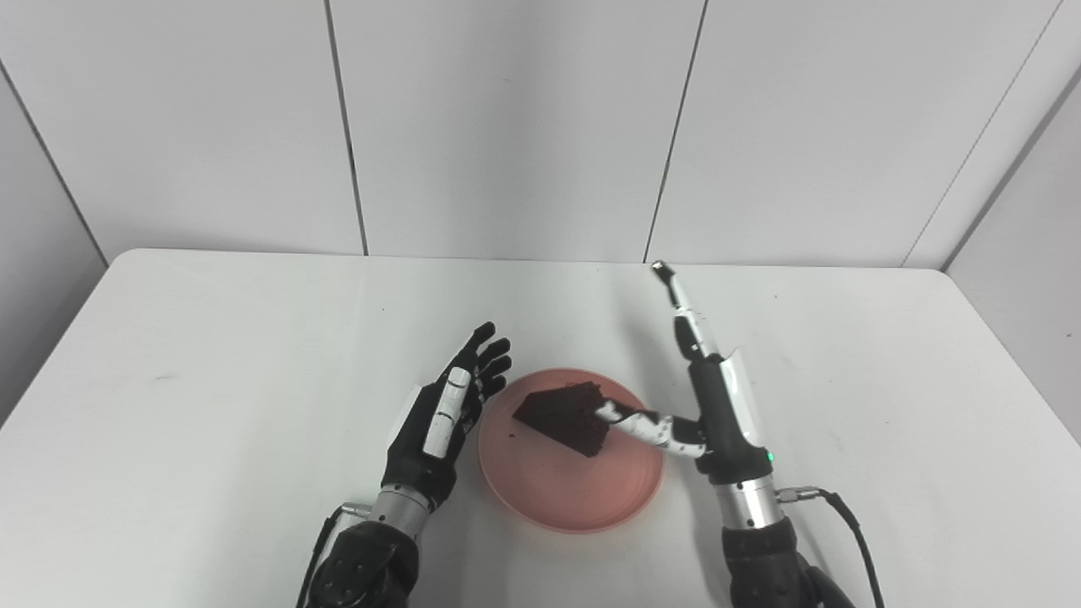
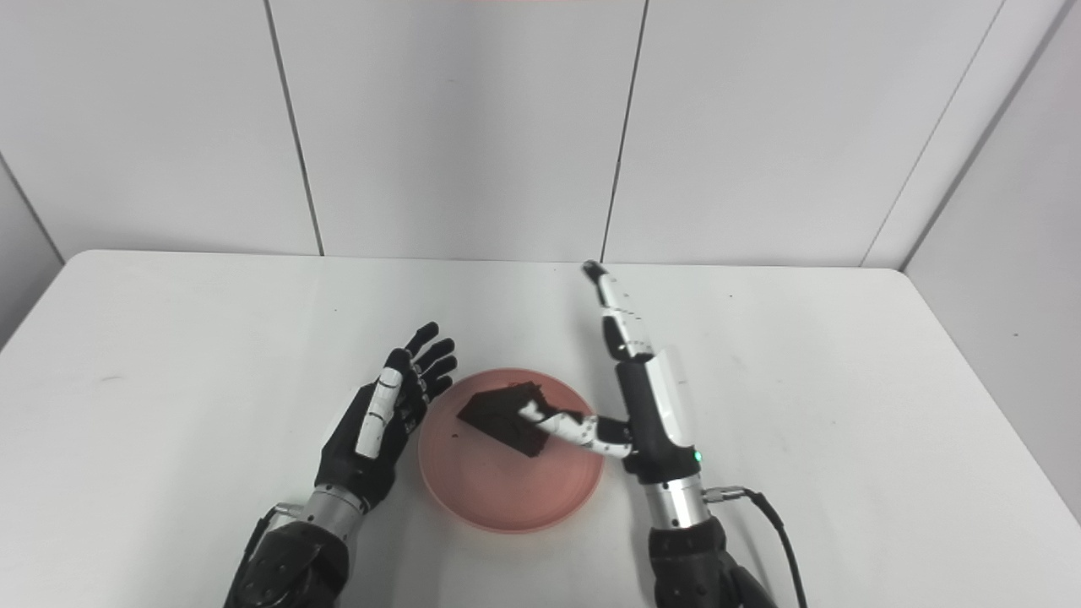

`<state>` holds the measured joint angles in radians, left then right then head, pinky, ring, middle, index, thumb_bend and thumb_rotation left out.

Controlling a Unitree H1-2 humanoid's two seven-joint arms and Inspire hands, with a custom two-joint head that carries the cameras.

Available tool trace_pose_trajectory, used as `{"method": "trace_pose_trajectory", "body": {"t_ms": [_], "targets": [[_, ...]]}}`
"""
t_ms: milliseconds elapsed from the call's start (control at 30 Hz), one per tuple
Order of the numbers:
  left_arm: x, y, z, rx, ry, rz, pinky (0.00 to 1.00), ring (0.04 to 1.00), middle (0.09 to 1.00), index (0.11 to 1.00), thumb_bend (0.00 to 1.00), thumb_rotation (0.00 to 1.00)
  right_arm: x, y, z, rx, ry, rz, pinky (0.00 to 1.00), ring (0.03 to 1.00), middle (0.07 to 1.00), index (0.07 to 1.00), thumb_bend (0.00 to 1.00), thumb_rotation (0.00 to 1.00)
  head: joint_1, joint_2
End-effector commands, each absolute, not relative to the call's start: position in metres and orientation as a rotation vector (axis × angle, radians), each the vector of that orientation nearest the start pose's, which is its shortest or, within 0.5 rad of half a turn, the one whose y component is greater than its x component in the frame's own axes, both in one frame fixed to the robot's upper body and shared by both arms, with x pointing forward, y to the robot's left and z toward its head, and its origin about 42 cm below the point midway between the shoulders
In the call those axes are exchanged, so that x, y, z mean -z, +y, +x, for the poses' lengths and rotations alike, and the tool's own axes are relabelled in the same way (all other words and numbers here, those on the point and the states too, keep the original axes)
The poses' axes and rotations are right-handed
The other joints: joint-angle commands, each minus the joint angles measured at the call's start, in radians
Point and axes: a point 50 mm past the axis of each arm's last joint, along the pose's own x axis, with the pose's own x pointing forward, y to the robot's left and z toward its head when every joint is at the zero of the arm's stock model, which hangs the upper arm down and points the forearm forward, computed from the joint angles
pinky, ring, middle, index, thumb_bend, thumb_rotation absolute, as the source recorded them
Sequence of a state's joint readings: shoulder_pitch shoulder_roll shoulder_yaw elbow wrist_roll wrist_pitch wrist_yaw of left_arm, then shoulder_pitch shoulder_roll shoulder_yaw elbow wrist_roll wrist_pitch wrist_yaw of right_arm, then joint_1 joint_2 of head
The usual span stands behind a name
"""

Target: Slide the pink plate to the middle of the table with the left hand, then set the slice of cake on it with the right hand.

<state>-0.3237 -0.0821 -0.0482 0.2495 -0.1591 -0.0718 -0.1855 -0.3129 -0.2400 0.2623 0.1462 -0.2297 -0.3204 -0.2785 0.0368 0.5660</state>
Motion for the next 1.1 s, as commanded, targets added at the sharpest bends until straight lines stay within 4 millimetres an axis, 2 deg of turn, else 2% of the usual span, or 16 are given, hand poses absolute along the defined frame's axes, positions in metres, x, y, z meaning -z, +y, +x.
{"method": "trace_pose_trajectory", "body": {"t_ms": [0,200,433,567,867,1067], "targets": [[-0.123,0.139,0.368,0.313,-0.094,-0.201,0.96,0.952,0.956,0.949,0.70,0.95,-0.182,-0.210,0.369,-0.079,-0.505,-0.333,0.98,0.999,1.000,0.999,0.56,0.79,0.001,0.001],[-0.124,0.142,0.365,0.283,-0.109,-0.207,1.00,0.983,0.981,0.975,0.65,0.98,-0.172,-0.217,0.361,-0.104,-0.367,-0.158,1.00,1.000,1.000,1.000,0.64,0.80,0.024,0.004],[-0.125,0.143,0.358,0.241,-0.136,-0.198,1.00,1.000,1.000,1.000,0.63,1.00,-0.166,-0.215,0.349,-0.123,-0.342,-0.067,1.00,1.000,1.000,1.000,0.59,0.82,0.051,0.008],[-0.123,0.142,0.352,0.234,-0.145,-0.213,1.00,1.000,1.000,1.000,0.61,0.99,-0.162,-0.216,0.344,-0.127,-0.332,-0.047,1.00,1.000,1.000,1.000,0.58,0.83,0.052,0.009],[-0.120,0.144,0.338,0.216,-0.116,-0.201,1.00,1.000,1.000,1.000,0.66,0.97,-0.161,-0.215,0.333,-0.157,-0.296,-0.016,1.00,1.000,1.000,1.000,0.58,0.84,0.051,0.007],[-0.119,0.147,0.336,0.212,-0.103,-0.186,1.00,1.000,1.000,1.000,0.65,0.99,-0.160,-0.213,0.334,-0.147,-0.284,-0.027,1.00,1.000,1.000,1.000,0.58,0.83,0.041,0.004]]}}
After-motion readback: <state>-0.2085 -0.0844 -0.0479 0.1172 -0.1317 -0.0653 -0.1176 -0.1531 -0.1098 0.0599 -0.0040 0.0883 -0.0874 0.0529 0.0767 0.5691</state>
